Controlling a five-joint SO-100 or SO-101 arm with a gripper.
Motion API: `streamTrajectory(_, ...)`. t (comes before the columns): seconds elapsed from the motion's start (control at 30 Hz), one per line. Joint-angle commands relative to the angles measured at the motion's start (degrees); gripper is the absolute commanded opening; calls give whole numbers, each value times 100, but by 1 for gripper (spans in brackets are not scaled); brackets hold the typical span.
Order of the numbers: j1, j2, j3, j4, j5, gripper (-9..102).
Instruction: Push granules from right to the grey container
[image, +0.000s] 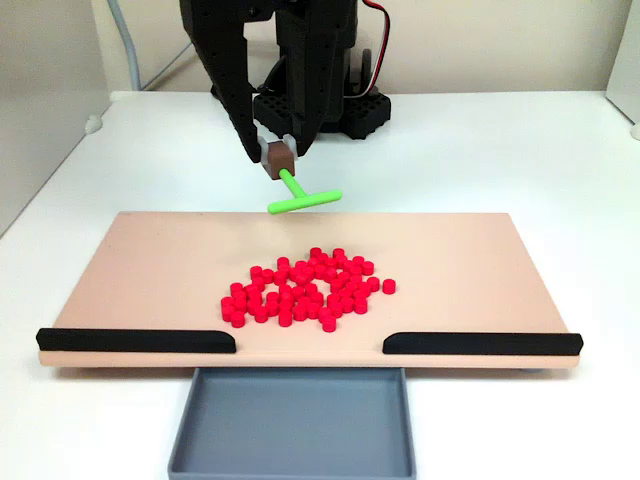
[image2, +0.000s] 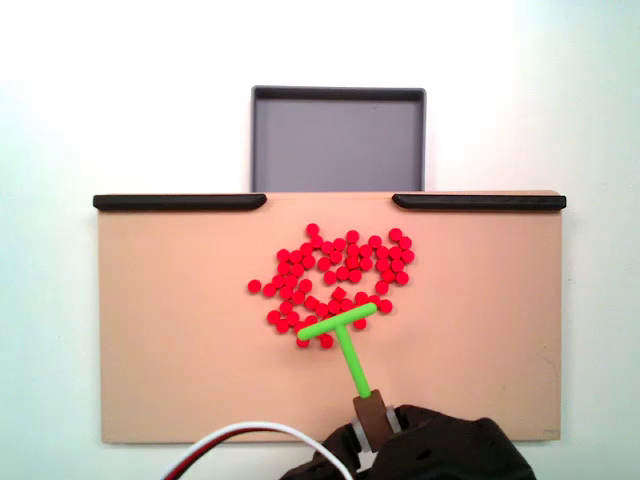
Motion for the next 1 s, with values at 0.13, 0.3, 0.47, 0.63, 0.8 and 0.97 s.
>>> streamTrajectory(0.13,422,79,-53,35,-1090,0)
streamTrajectory(0.3,817,0,-44,35,-2329,0)
streamTrajectory(0.47,1063,-105,-114,-35,-3120,0)
streamTrajectory(0.63,1371,-105,-123,-35,-4315,0)
streamTrajectory(0.8,1688,-149,-167,-44,-5687,0)
streamTrajectory(0.97,1802,-501,-527,-44,-6864,0)
